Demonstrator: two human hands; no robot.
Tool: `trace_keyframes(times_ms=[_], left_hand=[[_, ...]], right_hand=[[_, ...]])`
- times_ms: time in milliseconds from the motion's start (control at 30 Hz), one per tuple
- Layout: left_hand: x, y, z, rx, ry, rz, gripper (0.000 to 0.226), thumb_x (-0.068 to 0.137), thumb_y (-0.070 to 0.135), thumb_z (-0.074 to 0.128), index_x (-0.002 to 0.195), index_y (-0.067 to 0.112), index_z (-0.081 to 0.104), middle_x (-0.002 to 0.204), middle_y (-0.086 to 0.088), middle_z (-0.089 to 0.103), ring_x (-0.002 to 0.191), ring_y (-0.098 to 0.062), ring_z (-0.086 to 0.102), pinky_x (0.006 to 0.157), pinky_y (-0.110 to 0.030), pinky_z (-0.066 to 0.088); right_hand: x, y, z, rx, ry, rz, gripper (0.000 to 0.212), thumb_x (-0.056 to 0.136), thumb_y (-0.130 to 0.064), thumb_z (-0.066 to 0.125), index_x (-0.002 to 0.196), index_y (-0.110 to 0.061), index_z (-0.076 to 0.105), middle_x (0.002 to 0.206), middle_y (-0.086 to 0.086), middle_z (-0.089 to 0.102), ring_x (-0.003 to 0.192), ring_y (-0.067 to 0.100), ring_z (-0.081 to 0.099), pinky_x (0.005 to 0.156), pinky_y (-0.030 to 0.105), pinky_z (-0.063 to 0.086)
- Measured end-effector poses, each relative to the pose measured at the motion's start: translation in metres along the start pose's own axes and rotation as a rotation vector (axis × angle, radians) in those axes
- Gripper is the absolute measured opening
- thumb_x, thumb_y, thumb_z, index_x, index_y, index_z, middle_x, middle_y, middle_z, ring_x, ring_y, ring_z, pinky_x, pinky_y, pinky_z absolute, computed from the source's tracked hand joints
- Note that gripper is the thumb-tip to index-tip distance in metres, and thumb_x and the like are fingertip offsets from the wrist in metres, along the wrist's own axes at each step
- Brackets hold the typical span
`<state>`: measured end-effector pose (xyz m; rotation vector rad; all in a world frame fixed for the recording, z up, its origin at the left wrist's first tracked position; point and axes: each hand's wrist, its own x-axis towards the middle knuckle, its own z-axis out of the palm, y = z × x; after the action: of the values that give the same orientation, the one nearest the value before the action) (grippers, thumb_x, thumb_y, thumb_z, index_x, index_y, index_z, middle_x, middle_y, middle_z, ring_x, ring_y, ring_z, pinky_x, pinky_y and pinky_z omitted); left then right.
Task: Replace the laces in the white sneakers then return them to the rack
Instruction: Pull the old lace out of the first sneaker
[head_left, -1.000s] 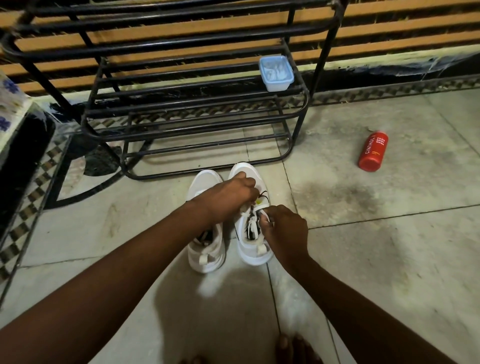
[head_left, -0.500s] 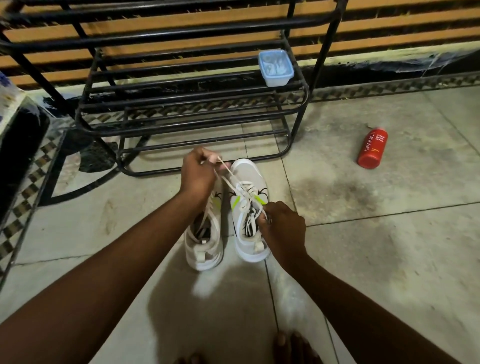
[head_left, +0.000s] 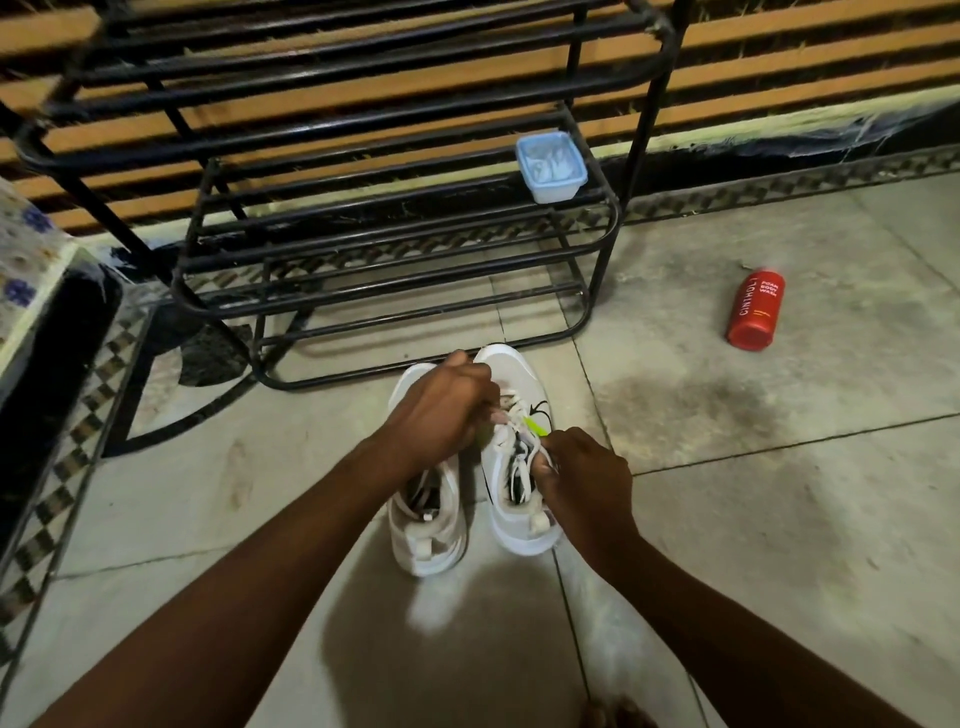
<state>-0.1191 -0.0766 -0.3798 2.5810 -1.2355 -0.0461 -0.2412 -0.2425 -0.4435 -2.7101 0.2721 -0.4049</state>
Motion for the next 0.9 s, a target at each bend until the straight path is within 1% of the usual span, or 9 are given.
trace_keyframes(times_ms=[200,300,367,433,500,600,700,767,900], left_hand=[[-0.003,0.012,0.001,-0.38,0.559,-0.493,0.027,0.091,0.002,0.068,0.075,0.024,0.064,0.083,0.002,0.064,0.085,-0.027,0.058,0.076,-0.04,0.046],[0.0,0.006,-0.01,-0.619,0.67,-0.681,0.017,0.095,0.002,0.065,0.08,0.011,0.065,0.091,-0.008,0.066,0.09,-0.024,0.063,0.086,-0.039,0.05],[0.005,0.008,-0.015,-0.999,0.751,-0.795,0.019,0.101,0.005,0.059,0.084,0.013,0.059,0.091,-0.007,0.068,0.088,-0.018,0.067,0.087,-0.036,0.052],[0.009,0.005,-0.03,-1.545,0.866,-0.867,0.023,0.109,0.012,0.046,0.087,0.016,0.049,0.08,-0.007,0.066,0.073,-0.019,0.071,0.077,-0.039,0.059],[0.006,-0.013,-0.047,-1.717,0.847,-0.825,0.027,0.112,0.017,0.04,0.085,0.017,0.044,0.069,-0.004,0.053,0.052,-0.016,0.054,0.052,-0.029,0.05],[-0.006,-0.026,-0.054,-1.351,0.518,-0.81,0.026,0.103,0.008,0.047,0.08,0.018,0.047,0.063,-0.002,0.047,0.045,-0.012,0.034,0.045,-0.022,0.026],[-0.021,-0.012,-0.035,-0.796,0.145,-0.77,0.023,0.09,0.003,0.053,0.07,0.015,0.056,0.056,-0.005,0.061,0.045,-0.018,0.052,0.046,-0.024,0.038],[-0.028,-0.002,-0.021,-0.527,-0.059,-0.671,0.016,0.085,0.014,0.061,0.069,0.016,0.06,0.066,-0.004,0.069,0.064,-0.022,0.067,0.061,-0.031,0.051],[-0.028,0.014,-0.009,-0.066,-0.156,-0.524,0.01,0.073,0.034,0.066,0.07,0.026,0.063,0.094,0.002,0.058,0.097,-0.025,0.06,0.08,-0.038,0.05]], right_hand=[[0.0,0.002,0.0,0.01,0.035,-0.036,0.017,0.074,-0.018,0.083,0.083,-0.014,0.07,0.072,0.004,0.065,0.051,0.029,0.063,0.045,0.027,0.043],[0.0,0.003,0.0,0.029,0.033,-0.011,0.013,0.081,-0.026,0.065,0.084,-0.014,0.071,0.073,0.005,0.064,0.053,0.031,0.063,0.047,0.031,0.045],[-0.002,0.002,-0.002,0.05,0.025,-0.001,0.02,0.082,-0.029,0.059,0.085,-0.014,0.071,0.074,0.005,0.065,0.055,0.031,0.063,0.048,0.031,0.044],[-0.002,0.003,-0.005,0.09,0.011,0.041,0.03,0.086,-0.034,0.05,0.086,-0.012,0.072,0.077,0.007,0.066,0.061,0.032,0.065,0.052,0.034,0.047],[-0.002,0.004,-0.008,0.124,-0.024,0.093,0.027,0.09,-0.031,0.054,0.09,-0.01,0.072,0.082,0.008,0.067,0.069,0.034,0.066,0.059,0.038,0.05],[-0.001,0.002,-0.011,0.14,-0.082,0.107,0.016,0.093,-0.026,0.062,0.098,-0.013,0.071,0.091,0.006,0.068,0.081,0.031,0.067,0.07,0.04,0.051],[0.0,-0.001,-0.012,0.148,-0.071,0.082,0.024,0.092,-0.033,0.055,0.098,-0.015,0.07,0.092,0.005,0.067,0.081,0.03,0.068,0.069,0.038,0.05],[0.002,-0.002,-0.011,0.131,-0.074,0.081,0.022,0.091,-0.034,0.059,0.104,-0.02,0.07,0.097,0.002,0.068,0.085,0.028,0.069,0.07,0.036,0.049],[0.01,-0.003,-0.012,0.125,-0.121,-0.013,0.041,0.083,-0.023,0.07,0.123,-0.024,0.063,0.111,0.002,0.067,0.094,0.03,0.068,0.074,0.039,0.055]])
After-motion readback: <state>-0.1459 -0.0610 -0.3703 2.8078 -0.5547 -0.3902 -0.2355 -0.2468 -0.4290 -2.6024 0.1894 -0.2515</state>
